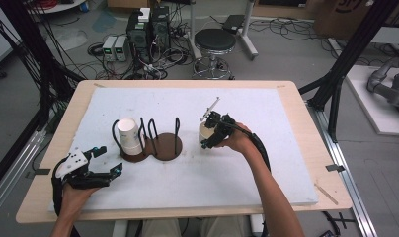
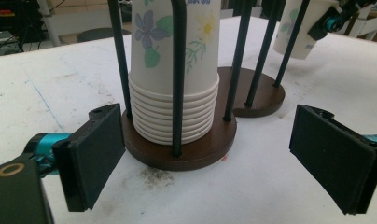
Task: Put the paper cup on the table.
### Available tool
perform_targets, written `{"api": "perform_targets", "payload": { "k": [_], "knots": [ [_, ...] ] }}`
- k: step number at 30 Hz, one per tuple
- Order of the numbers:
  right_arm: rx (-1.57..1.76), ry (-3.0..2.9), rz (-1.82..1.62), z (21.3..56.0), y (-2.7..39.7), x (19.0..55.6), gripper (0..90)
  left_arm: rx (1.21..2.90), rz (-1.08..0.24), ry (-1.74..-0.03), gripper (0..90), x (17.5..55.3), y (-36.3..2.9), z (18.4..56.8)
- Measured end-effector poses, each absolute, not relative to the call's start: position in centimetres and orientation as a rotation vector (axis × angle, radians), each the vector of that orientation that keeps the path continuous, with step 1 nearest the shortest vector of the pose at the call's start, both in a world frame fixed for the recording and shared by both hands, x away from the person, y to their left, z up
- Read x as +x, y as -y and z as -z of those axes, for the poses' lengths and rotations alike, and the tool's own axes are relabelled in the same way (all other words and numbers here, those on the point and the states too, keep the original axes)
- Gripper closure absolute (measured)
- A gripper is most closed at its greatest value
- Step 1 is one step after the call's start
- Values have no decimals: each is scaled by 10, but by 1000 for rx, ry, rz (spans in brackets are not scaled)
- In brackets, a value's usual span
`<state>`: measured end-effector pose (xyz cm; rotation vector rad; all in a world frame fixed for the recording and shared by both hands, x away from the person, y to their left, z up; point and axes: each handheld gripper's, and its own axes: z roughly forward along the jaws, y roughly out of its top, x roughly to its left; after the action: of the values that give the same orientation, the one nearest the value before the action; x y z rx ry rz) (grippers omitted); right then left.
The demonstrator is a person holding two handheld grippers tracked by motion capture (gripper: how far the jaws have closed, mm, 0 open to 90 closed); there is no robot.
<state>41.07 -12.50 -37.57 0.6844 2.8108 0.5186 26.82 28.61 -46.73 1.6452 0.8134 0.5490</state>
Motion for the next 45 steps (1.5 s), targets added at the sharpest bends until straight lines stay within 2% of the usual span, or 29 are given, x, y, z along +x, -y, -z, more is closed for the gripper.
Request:
{"api": "perform_targets", "payload": {
  "k": [13, 25, 36, 45],
  "knots": [
    [698, -2840, -375, 391, 118, 418, 296, 1660, -555, -821, 103, 269, -285, 467],
    [705, -2839, -412, 394, 117, 419, 296, 1668, -564, -829, 103, 269, -284, 467],
    [717, -2859, -430, 399, 118, 422, 196, 1669, -551, -853, 103, 271, -284, 467],
    [753, -2855, -440, 398, 121, 422, 185, 1680, -558, -856, 103, 272, -282, 466]
  ]
}}
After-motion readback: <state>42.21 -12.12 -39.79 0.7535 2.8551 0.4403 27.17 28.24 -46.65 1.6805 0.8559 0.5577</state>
